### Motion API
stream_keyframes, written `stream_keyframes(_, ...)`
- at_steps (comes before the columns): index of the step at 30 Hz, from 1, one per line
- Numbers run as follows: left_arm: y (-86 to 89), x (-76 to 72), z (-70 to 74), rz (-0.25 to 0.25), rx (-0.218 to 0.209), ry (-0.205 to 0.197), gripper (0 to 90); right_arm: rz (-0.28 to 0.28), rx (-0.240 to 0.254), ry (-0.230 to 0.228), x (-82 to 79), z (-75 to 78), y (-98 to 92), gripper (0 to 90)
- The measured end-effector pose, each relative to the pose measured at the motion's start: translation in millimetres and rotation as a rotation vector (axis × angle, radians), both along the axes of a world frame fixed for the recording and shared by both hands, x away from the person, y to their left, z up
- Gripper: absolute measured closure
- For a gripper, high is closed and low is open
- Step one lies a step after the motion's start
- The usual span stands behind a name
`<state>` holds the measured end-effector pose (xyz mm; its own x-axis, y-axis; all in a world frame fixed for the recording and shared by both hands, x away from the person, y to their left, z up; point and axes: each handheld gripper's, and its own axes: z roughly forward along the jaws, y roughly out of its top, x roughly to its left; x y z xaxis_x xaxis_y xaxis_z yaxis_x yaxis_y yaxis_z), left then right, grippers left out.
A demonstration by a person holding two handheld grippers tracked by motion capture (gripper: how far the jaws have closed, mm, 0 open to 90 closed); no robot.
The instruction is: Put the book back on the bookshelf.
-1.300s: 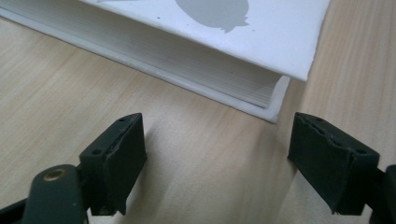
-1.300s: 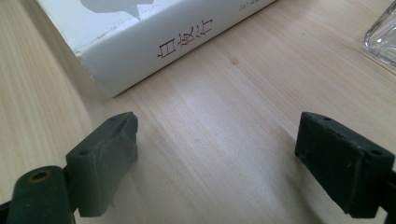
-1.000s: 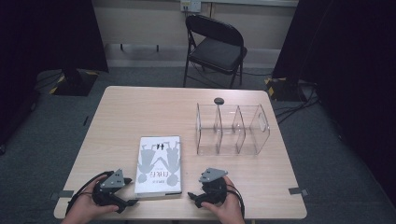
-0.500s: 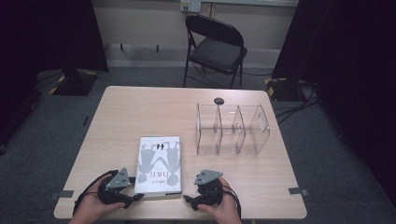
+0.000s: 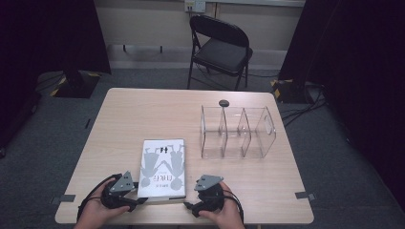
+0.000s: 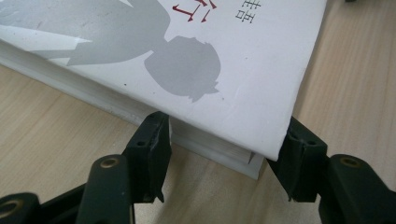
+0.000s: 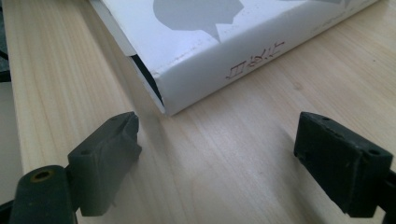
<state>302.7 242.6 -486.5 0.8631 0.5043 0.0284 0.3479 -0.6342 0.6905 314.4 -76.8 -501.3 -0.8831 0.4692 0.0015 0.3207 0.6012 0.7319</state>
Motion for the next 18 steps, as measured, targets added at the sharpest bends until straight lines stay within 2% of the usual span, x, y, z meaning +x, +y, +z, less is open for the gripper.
stream_keyframes(3,-0.4,-0.4,0.7,-0.001,0.009,-0.003,42.1,0.009,-0.002,0.0,-0.4,0.0,2.2,13.1)
stream_keyframes(4,0.1,0.2,1.7,-0.011,0.025,-0.006,42.1,0.008,0.0,0.002,-0.7,0.0,2.9,13.1)
stream_keyframes(5,-0.7,0.1,1.6,-0.002,0.015,-0.002,42.1,0.01,-0.001,0.0,-0.6,0.0,3.4,13.1)
stream_keyframes(12,-0.6,1.2,5.3,-0.009,0.033,0.01,42.6,0.006,-0.003,0.001,-3.2,0.1,6.6,13.1)
stream_keyframes(18,-0.2,0.0,8.0,-0.003,0.013,-0.005,43.0,0.015,-0.001,-0.001,-3.9,-0.1,9.4,13.1)
